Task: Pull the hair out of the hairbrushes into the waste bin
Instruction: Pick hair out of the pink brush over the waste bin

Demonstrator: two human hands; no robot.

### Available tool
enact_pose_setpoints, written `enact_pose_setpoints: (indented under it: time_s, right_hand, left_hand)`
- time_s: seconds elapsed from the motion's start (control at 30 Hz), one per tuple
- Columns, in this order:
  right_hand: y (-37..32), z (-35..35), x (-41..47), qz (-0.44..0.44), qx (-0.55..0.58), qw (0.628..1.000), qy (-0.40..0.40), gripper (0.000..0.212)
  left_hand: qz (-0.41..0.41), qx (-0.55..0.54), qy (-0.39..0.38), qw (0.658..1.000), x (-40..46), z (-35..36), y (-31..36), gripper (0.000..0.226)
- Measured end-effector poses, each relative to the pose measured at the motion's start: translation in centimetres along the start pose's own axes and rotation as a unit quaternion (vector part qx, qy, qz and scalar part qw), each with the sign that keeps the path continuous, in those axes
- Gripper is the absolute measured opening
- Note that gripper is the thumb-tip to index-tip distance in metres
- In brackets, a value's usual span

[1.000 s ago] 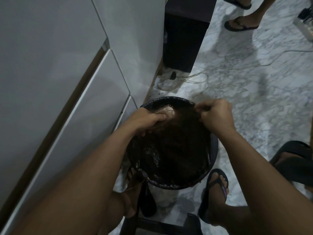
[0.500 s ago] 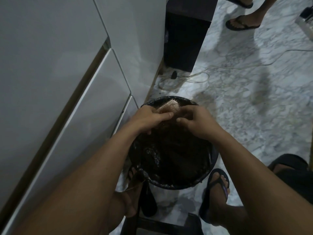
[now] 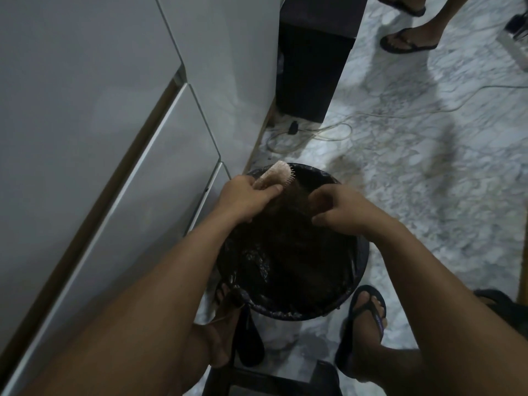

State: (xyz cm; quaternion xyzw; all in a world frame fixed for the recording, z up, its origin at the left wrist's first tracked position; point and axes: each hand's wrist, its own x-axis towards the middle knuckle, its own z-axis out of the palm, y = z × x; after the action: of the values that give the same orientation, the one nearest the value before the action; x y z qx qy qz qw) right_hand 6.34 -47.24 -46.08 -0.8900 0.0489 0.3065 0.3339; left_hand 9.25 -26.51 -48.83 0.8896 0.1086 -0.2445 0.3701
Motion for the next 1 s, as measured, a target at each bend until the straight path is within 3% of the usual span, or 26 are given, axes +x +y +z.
enact_pose_setpoints:
  time_s: [0.1,0.2,0.27,0.43,0.63,0.73,0.87,1.0]
  right_hand:
    - [-0.6,0.3,0.0,0.009,0.165,0.986,-0.027,0.074]
    - [-1.0,0.5,0.3,0.02,0.289,0.957,-0.021,0.077]
    - [-0.8,0.7,0.5,0.012,0.268,0.963,-0.007,0.073]
    - [-0.6,0.4,0.2,-0.039,0.117,0.992,0.03,0.02]
    - [-0.4,-0.8,-0.6,-0.026,0.043,0.998,-0.024,0.024]
    - [-0.1,-0.8,-0.6,-0.005,-0.013,0.998,-0.062,0.024]
    - [0.0,0.1,-0.2,-0.011,-0.03,0.997,-0.069,0.015]
    - [-0.8,0.6,-0.1,-0.038,0.092,0.994,-0.033,0.036]
  left_hand:
    - [0.024,-0.019,-0.02,0.999,-0.3,0.4,0.6,0.03]
    - [0.055,-0.032,-0.036,0.997,-0.4,0.6,0.8,0.019]
    - [0.072,-0.025,-0.038,0.996,-0.3,0.7,0.7,0.016]
    - [0.069,-0.023,-0.008,0.997,0.2,0.7,0.3,0.019]
    - [0.002,-0.019,0.065,0.998,0.7,0.2,-0.3,0.034]
    - [0.007,-0.011,0.083,0.996,0.6,0.2,-0.3,0.033]
    - [0.061,0.014,0.042,0.997,-0.3,0.3,0.8,0.025]
    - [0.086,0.001,-0.019,0.996,-0.8,0.5,1.0,0.021]
